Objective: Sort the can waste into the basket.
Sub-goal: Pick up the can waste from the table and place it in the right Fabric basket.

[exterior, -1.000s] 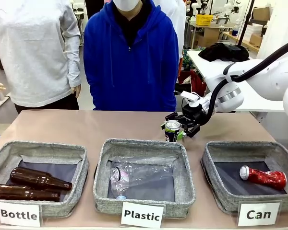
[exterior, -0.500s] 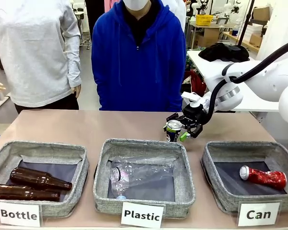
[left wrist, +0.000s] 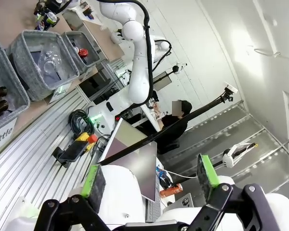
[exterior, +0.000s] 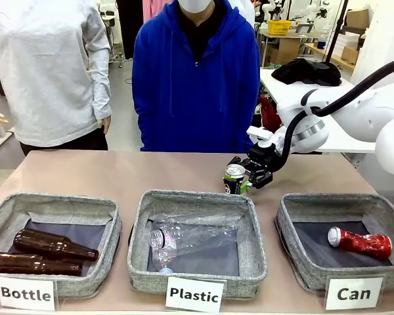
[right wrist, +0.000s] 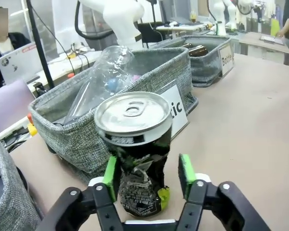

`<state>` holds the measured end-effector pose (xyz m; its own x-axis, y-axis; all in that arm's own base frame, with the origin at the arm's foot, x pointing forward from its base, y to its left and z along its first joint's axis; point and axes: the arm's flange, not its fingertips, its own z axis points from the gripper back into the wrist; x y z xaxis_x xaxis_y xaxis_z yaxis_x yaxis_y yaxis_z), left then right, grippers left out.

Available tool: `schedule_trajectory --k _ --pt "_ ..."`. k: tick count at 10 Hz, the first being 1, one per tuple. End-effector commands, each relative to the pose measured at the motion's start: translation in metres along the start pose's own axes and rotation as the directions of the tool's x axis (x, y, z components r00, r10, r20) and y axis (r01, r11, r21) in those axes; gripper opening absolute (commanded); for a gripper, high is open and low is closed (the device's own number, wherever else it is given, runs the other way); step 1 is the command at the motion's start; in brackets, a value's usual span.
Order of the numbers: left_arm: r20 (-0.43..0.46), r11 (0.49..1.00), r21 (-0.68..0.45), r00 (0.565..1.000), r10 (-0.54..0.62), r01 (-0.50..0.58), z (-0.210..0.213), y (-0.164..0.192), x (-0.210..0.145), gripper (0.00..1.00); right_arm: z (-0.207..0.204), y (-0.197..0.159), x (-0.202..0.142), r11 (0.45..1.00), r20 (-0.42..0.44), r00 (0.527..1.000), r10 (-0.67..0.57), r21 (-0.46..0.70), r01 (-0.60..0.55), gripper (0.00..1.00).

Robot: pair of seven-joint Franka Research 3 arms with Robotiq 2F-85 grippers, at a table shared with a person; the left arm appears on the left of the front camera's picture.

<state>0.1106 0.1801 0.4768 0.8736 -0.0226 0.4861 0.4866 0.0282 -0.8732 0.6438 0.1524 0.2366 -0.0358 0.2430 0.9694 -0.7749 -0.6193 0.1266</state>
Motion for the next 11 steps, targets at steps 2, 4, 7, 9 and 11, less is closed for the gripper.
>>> schedule_trajectory --k 2,4,7,9,11 --pt "-0.004 1.000 -0.019 1.000 0.003 -0.003 0.001 -0.009 -0.011 1.00 0.006 -0.006 0.001 0.999 0.016 0.999 0.038 0.020 -0.038 0.14" --pt "-0.004 1.000 -0.019 1.000 0.003 -0.003 0.001 -0.009 -0.011 1.00 0.006 -0.004 0.000 0.999 0.021 0.999 0.037 0.021 -0.037 0.00" --pt "-0.004 1.000 -0.019 1.000 0.003 -0.003 0.001 -0.009 -0.011 1.00 0.010 0.001 0.006 0.999 0.013 0.999 0.051 -0.002 -0.051 0.00" --pt "-0.004 1.000 -0.019 1.000 0.003 -0.003 0.001 -0.009 -0.011 1.00 0.019 0.017 0.026 0.995 -0.009 0.997 0.072 -0.067 -0.072 0.00" --pt "-0.004 1.000 -0.019 1.000 0.003 -0.003 0.001 -0.009 -0.011 1.00 0.036 0.051 0.074 0.980 -0.075 0.992 0.104 -0.164 -0.115 0.00"
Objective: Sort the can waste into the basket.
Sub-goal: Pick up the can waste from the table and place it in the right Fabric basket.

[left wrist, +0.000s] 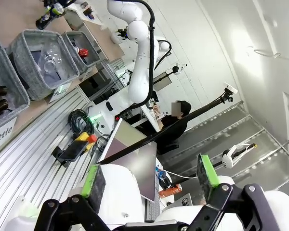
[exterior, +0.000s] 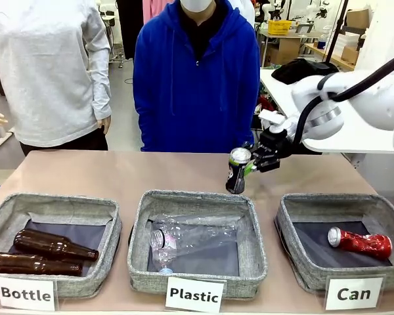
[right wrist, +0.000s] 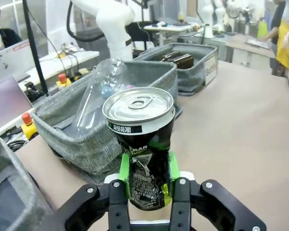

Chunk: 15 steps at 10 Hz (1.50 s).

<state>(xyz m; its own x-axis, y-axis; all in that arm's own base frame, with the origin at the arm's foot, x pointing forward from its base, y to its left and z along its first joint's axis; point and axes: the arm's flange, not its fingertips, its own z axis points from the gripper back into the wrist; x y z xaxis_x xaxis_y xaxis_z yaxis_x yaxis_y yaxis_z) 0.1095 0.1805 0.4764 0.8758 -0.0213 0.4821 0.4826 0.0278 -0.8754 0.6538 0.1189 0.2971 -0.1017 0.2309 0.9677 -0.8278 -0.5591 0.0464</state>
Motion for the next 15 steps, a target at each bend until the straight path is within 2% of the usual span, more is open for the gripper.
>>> schedule_trajectory --k 1,3,4,5,6,7,8,9,10,11,12,14,15 --pt "-0.005 1.000 -0.018 1.000 -0.002 0.002 0.000 -0.009 -0.010 1.00 0.001 0.049 0.050 0.993 -0.096 0.994 0.052 -0.103 -0.062 0.00" --pt "-0.001 1.000 0.001 1.000 -0.005 0.005 0.000 0.000 0.001 1.00 0.011 0.101 0.098 0.982 -0.246 0.969 -0.026 -0.189 -0.022 0.00" --pt "-0.065 0.998 -0.056 0.997 -0.041 0.037 -0.002 -0.024 -0.002 1.00 0.011 0.125 0.119 0.974 -0.309 0.945 -0.110 -0.222 0.041 0.00" --pt "-0.142 0.994 -0.105 0.988 -0.057 0.042 -0.010 -0.028 0.019 1.00 0.009 0.145 0.137 0.969 -0.378 0.910 -0.171 -0.233 0.086 0.00" --pt "-0.250 0.976 -0.217 0.967 -0.052 -0.004 -0.020 -0.022 0.054 1.00 0.007 0.159 0.152 0.962 -0.422 0.884 -0.200 -0.257 0.094 0.00" --pt "-0.295 0.957 -0.279 0.956 -0.007 -0.080 -0.030 -0.007 0.094 1.00 0.004 0.170 0.163 0.954 -0.450 0.856 -0.256 -0.258 0.150 0.00" --pt "-0.268 0.956 -0.258 0.961 0.070 -0.141 -0.036 0.006 0.111 1.00 0.002 0.176 0.168 0.951 -0.465 0.839 -0.284 -0.248 0.185 0.00" --pt "-0.160 0.968 -0.153 0.971 0.176 -0.201 -0.048 0.031 0.136 1.00 -0.005 0.185 0.177 0.941 -0.502 0.802 -0.324 -0.261 0.217 0.00" --pt "-0.026 0.962 0.001 0.961 0.275 -0.275 -0.055 0.054 0.150 1.00 -0.009 0.191 0.182 0.936 -0.522 0.783 -0.338 -0.276 0.220 0.00" --pt "0.119 0.921 0.124 0.927 0.357 -0.371 -0.057 0.074 0.155 1.00 -0.012 0.196 0.186 0.938 -0.544 0.770 -0.334 -0.271 0.215 0.00" --pt "0.267 0.889 0.270 0.915 0.301 -0.371 -0.053 0.087 0.160 1.00 -0.013 0.202 0.189 0.932 -0.549 0.761 -0.347 -0.290 0.216 0.00" --pt "0.329 0.866 0.377 0.921 0.208 -0.330 -0.047 0.100 0.162 1.00 -0.012 0.216 0.197 0.908 -0.597 0.685 -0.418 -0.299 0.293 0.00" --pt "0.337 0.871 0.388 0.926 0.170 -0.301 -0.047 0.102 0.158 1.00 -0.016 0.220 0.198 0.872 -0.632 0.602 -0.488 -0.332 0.358 0.00"
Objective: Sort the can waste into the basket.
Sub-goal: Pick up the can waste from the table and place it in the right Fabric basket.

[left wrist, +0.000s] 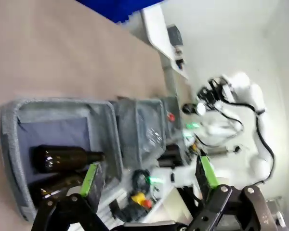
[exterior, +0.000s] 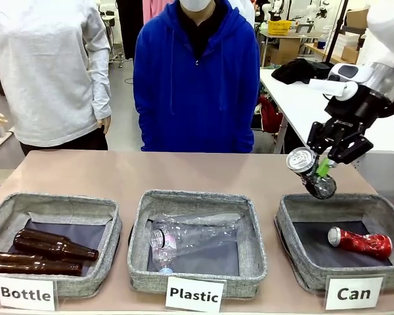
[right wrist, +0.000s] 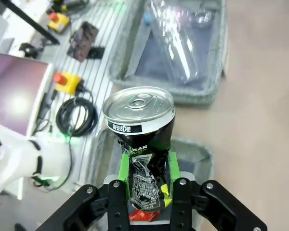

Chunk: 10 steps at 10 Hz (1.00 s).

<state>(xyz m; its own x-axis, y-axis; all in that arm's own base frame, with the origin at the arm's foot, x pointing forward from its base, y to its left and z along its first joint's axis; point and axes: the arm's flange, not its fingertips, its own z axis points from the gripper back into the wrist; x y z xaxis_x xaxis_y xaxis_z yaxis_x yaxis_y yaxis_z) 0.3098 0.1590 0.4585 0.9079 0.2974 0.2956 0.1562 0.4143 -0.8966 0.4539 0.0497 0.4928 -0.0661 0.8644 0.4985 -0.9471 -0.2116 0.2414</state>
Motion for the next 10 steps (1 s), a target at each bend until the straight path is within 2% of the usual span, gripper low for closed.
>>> schedule_trajectory --k 1,2,3,4,6,7,8,9,10 --pt "0.040 0.998 -0.059 0.999 -0.020 0.022 -0.019 -0.012 -0.018 1.00 -0.010 0.012 0.007 0.986 -0.175 0.972 -0.154 0.042 0.164 0.00" --pt "0.000 1.000 0.000 1.000 0.000 0.000 0.000 0.000 0.000 1.00 -0.017 0.014 0.007 0.973 -0.246 0.947 -0.207 0.049 0.225 0.00" --pt "0.000 1.000 0.000 1.000 0.000 0.000 0.000 0.000 0.000 1.00 -0.023 0.016 0.006 0.957 -0.343 0.902 -0.263 0.029 0.290 0.00" --pt "0.000 1.000 0.000 1.000 0.000 0.000 0.000 0.000 0.000 1.00 -0.027 0.017 0.003 0.942 -0.399 0.866 -0.300 0.019 0.335 0.00" --pt "0.000 1.000 0.000 1.000 0.000 0.000 0.000 0.000 0.000 1.00 -0.032 0.014 0.000 0.931 -0.433 0.843 -0.319 0.027 0.365 0.00" --pt "0.000 1.000 0.000 1.000 0.000 0.000 0.000 0.000 0.000 1.00 -0.033 0.014 -0.002 0.930 -0.438 0.846 -0.305 0.054 0.363 0.72" --pt "0.000 1.000 0.000 1.000 0.000 0.000 0.000 0.000 0.000 1.00 -0.032 0.013 -0.004 0.929 -0.441 0.846 -0.301 0.067 0.365 0.93" --pt "0.000 1.000 0.000 1.000 0.000 0.000 0.000 0.000 0.000 1.00 -0.032 0.013 -0.005 0.926 -0.436 0.844 -0.312 0.059 0.373 1.00" --pt "0.000 1.000 0.000 1.000 0.000 0.000 0.000 0.000 0.000 1.00 -0.031 0.013 -0.006 0.926 -0.429 0.847 -0.314 0.061 0.374 1.00"
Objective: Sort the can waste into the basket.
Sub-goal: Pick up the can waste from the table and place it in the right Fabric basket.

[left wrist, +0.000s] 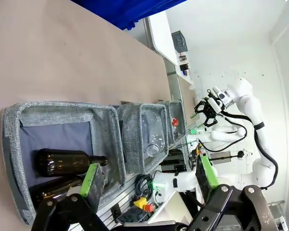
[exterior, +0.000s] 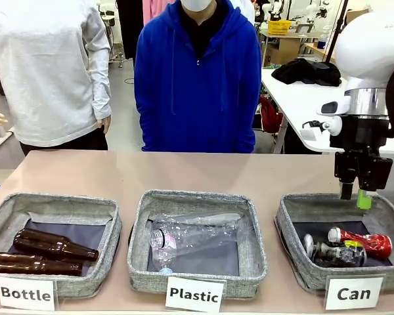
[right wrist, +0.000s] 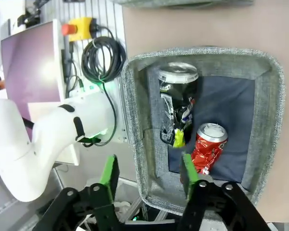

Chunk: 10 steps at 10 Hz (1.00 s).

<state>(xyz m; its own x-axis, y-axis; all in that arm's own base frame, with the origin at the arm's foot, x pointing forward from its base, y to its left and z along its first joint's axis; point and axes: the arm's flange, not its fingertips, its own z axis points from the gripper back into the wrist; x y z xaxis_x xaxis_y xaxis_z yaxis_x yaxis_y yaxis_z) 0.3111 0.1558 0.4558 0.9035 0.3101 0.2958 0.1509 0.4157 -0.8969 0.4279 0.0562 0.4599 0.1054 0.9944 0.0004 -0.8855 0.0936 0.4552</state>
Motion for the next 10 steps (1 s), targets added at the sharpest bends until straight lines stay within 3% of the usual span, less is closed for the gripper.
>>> schedule_trajectory --k 1,2,3,4,5,6,7,8,10 --pt "-0.013 1.000 -0.003 1.000 -0.004 0.004 0.004 -0.001 0.001 1.00 0.007 -0.003 -0.004 1.000 0.022 0.999 -0.031 0.002 0.031 1.00" --pt "-0.013 1.000 -0.003 1.000 -0.004 0.004 0.004 -0.001 0.001 1.00 0.006 -0.003 -0.011 0.998 0.128 0.990 -0.058 0.007 0.058 1.00" --pt "-0.013 1.000 -0.003 1.000 -0.004 0.004 0.004 -0.001 0.001 1.00 0.008 -0.001 -0.022 0.993 0.290 0.950 -0.113 0.012 0.115 1.00" --pt "-0.013 1.000 -0.003 1.000 -0.004 0.004 0.004 -0.001 0.001 1.00 0.009 0.001 -0.032 0.985 0.411 0.897 -0.162 0.016 0.170 1.00" --pt "-0.013 1.000 -0.003 1.000 -0.004 0.004 0.004 -0.001 0.001 1.00 0.008 0.000 -0.045 0.964 0.527 0.810 -0.257 0.086 0.250 1.00" --pt "-0.013 1.000 -0.003 1.000 -0.004 0.004 0.004 -0.001 0.001 1.00 0.003 0.000 -0.056 0.922 0.625 0.684 -0.375 0.176 0.345 1.00" --pt "-0.013 1.000 -0.003 1.000 -0.004 0.004 0.004 -0.001 0.001 1.00 -0.005 0.002 -0.067 0.884 0.707 0.539 -0.458 0.299 0.359 1.00" --pt "-0.013 1.000 -0.003 1.000 -0.004 0.004 0.004 -0.001 0.001 1.00 -0.019 0.003 -0.083 0.842 0.727 0.428 -0.536 0.422 0.337 1.00" --pt "-0.013 1.000 -0.003 1.000 -0.004 0.004 0.004 -0.001 0.001 1.00 -0.045 -0.015 -0.110 0.698 0.691 0.118 -0.713 0.685 0.211 1.00"
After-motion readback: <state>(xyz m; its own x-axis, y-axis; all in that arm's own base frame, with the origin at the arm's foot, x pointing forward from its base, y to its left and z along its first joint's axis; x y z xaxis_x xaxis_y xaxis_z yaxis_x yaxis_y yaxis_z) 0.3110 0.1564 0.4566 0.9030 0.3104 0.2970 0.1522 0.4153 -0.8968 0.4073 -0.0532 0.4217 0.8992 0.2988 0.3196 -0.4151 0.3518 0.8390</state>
